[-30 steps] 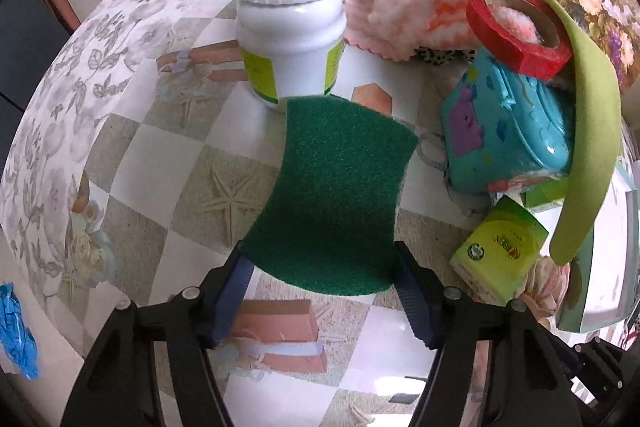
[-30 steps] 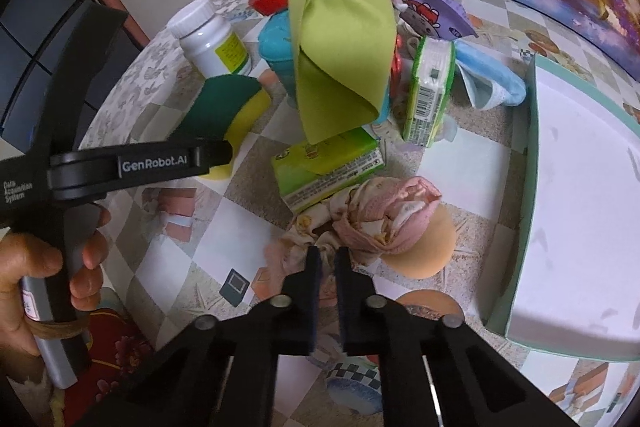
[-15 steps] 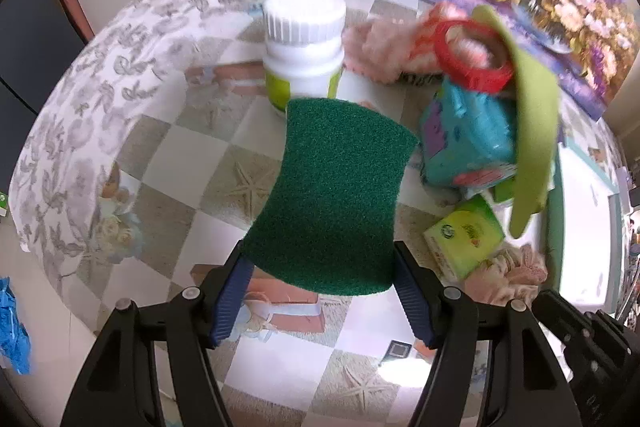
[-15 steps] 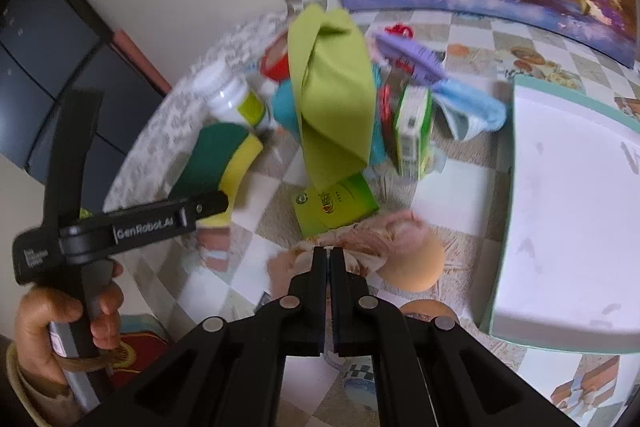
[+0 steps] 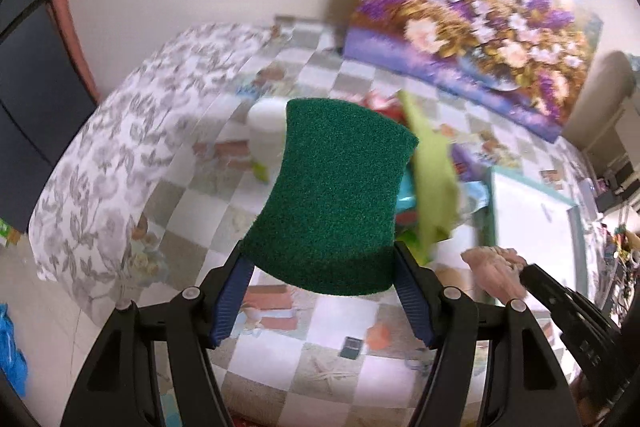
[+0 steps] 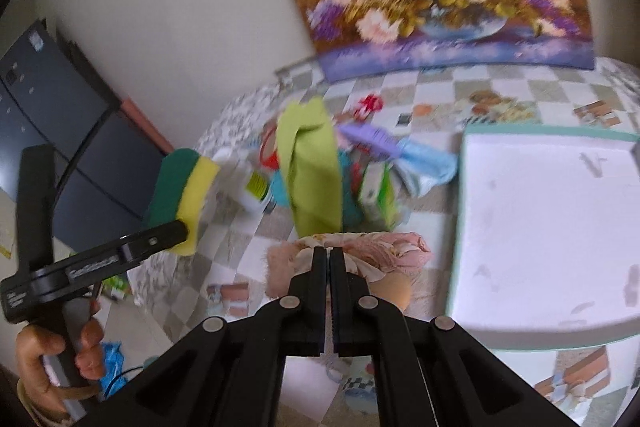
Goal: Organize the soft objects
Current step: 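Carry the cloth and sponge into the white tray and open both grippers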
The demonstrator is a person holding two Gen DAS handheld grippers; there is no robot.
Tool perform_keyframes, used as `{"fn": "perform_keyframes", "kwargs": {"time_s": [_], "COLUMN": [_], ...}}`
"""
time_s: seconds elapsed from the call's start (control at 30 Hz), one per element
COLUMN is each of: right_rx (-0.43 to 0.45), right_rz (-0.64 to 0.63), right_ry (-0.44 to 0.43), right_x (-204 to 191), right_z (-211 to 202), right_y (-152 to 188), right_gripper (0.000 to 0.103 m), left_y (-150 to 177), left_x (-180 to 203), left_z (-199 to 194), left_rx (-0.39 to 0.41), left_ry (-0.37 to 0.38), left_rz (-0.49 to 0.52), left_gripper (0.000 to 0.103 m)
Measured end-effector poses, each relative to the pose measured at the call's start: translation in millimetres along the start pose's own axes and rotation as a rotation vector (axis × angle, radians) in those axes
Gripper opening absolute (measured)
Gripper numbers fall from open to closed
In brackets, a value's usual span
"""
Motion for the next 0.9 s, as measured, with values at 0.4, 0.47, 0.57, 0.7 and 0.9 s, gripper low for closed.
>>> {"fn": "perform_keyframes", "kwargs": {"time_s": [0.4, 0.47, 0.57, 0.7, 0.9], "right_rx": [0.184, 0.202, 0.225, 0.248, 0.268], "right_rz": [0.061, 0.082, 0.119, 0.161, 0.229], "right_ry": [0.259, 0.292, 0.353, 0.407, 0.525], "right_x": [48.4, 58.8, 76.7, 96.3, 132.4], "right_z": [-36.2, -41.6, -48.0, -56.9, -69.1], "right_y": [-32.3, -35.4, -40.7, -43.6, -47.1], "right_gripper": [0.002, 0.002, 0.002, 0.002, 0.002], "left_y": [-49.0, -53.4, -58.8, -61.6, -53.5], "left_x": [97.2, 112.3, 136.8, 164.4, 203.9], "left_z": [-27.9, -25.8, -20.1, -9.2, 24.1], "left_rx": [0.069, 0.072, 0.065, 0.056, -0.005], "left_ry": [0.026, 0.035, 0.044, 0.063, 0.115], "left_rz": [0.178, 0.199, 0.238, 0.27, 0.285], "left_gripper": [0.07, 0.07, 0.07, 0.07, 0.07]}}
Point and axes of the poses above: each gripper's, at about its wrist camera, not at the fingertips, and z roughly the way its jaws point, x to its right, y to its underside, the point moved 2 cm from there along z, roughly the way its jaws point, and after that the axes turned 8 degrees about z, right-handed, at the moved point
